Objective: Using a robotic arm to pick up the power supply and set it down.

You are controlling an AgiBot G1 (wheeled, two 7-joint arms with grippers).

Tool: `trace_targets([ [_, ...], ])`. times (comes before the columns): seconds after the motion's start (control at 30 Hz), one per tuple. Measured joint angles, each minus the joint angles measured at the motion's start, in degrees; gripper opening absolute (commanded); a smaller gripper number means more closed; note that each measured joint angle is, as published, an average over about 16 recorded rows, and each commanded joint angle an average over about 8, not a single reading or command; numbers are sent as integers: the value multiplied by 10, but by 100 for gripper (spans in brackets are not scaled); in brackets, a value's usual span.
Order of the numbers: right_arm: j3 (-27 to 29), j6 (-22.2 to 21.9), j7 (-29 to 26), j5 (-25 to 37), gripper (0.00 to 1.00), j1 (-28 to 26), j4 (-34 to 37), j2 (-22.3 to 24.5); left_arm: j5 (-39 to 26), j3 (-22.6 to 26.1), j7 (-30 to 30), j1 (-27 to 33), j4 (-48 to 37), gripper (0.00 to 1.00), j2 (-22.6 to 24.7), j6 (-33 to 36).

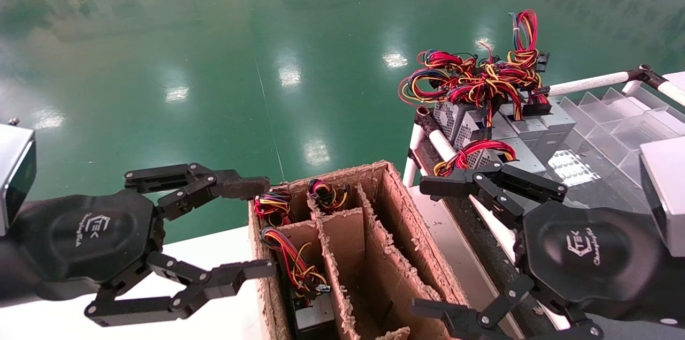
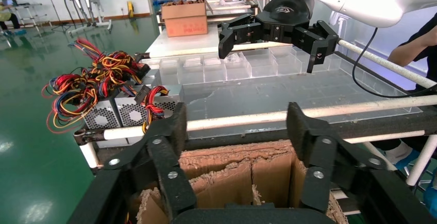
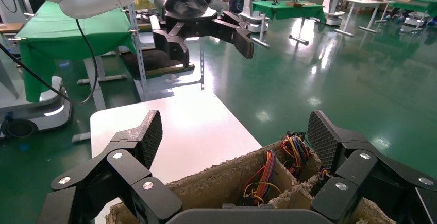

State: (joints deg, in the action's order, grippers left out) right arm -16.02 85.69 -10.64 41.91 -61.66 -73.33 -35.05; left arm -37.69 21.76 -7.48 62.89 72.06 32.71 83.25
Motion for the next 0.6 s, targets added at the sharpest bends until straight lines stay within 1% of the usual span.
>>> trace_targets([
  [0.4,0,-1,0,1,100,0,1,0,0,0,0,0,0,0,0,0],
  [0.6,-6,-10,-1,13,100,-1,7,-6,0,0,0,0,0,0,0,0],
])
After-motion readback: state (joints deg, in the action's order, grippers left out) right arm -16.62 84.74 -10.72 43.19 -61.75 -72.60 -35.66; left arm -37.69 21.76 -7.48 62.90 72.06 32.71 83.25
